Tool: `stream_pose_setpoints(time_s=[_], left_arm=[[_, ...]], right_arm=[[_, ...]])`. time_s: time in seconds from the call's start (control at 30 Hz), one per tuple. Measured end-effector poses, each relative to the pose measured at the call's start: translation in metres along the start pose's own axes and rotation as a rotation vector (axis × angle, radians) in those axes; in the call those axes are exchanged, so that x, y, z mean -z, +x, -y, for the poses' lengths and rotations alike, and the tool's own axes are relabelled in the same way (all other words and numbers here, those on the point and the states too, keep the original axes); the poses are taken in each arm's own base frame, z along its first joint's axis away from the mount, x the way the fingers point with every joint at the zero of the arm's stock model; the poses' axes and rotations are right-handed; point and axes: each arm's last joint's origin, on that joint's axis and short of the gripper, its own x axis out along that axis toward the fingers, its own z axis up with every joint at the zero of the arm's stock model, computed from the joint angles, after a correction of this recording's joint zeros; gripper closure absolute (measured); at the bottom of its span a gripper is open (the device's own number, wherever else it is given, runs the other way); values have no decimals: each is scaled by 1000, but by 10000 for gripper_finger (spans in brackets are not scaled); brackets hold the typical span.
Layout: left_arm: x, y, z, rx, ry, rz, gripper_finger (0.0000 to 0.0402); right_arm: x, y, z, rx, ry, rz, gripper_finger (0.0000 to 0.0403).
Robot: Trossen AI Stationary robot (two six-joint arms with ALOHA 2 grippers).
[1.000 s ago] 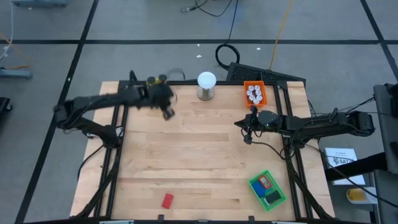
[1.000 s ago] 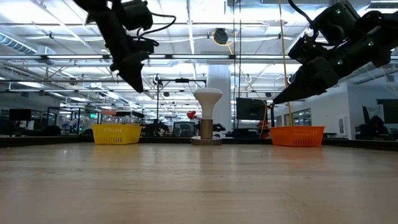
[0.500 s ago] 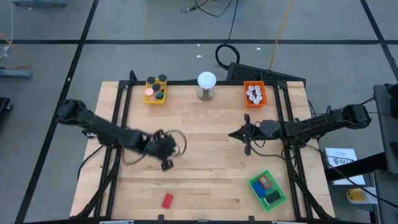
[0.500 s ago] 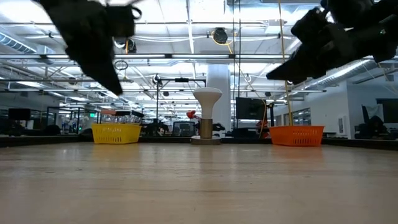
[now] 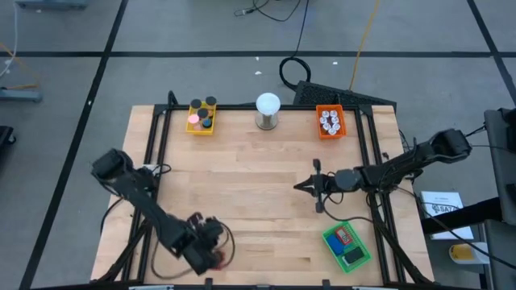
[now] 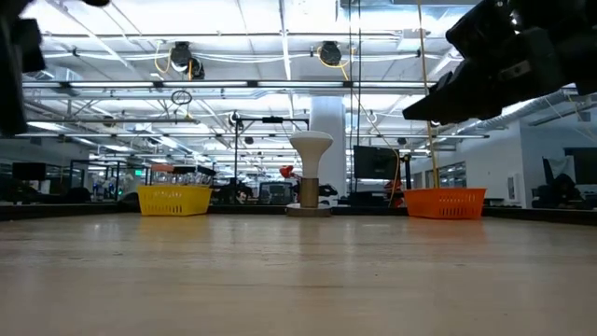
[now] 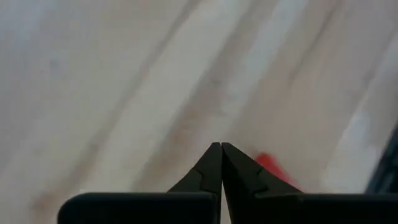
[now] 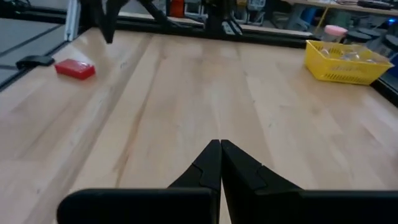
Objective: Pick & Place Office items
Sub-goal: Put the red digital clock into the green bin
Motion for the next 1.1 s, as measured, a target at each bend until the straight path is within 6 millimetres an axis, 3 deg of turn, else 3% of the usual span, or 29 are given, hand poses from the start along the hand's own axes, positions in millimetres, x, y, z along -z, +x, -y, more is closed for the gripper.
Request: stream_pose_setpoints(time_s=[0.2,0.33,0.57,0.8,0.93,1.1], left_arm=[[2,0,48,5,-74,-83,385],[5,-2,66,-12,-159,-165,339],[18,5,75,-56,-368,-250,213],[29,31,75,-138,-424,-230,115],[32,42,74,-174,-426,-225,108],[38,51,74,-200,-428,-237,158]], right_arm=[[1,-1,-7,-32,-5,2,403],[1,-2,-12,-54,-14,2,403],[2,-3,-16,-76,-47,-3,403],[2,-3,-16,-77,-66,-3,403],[2,-3,-16,-77,-66,-2,403],[2,-3,-16,-77,-65,-2,403]])
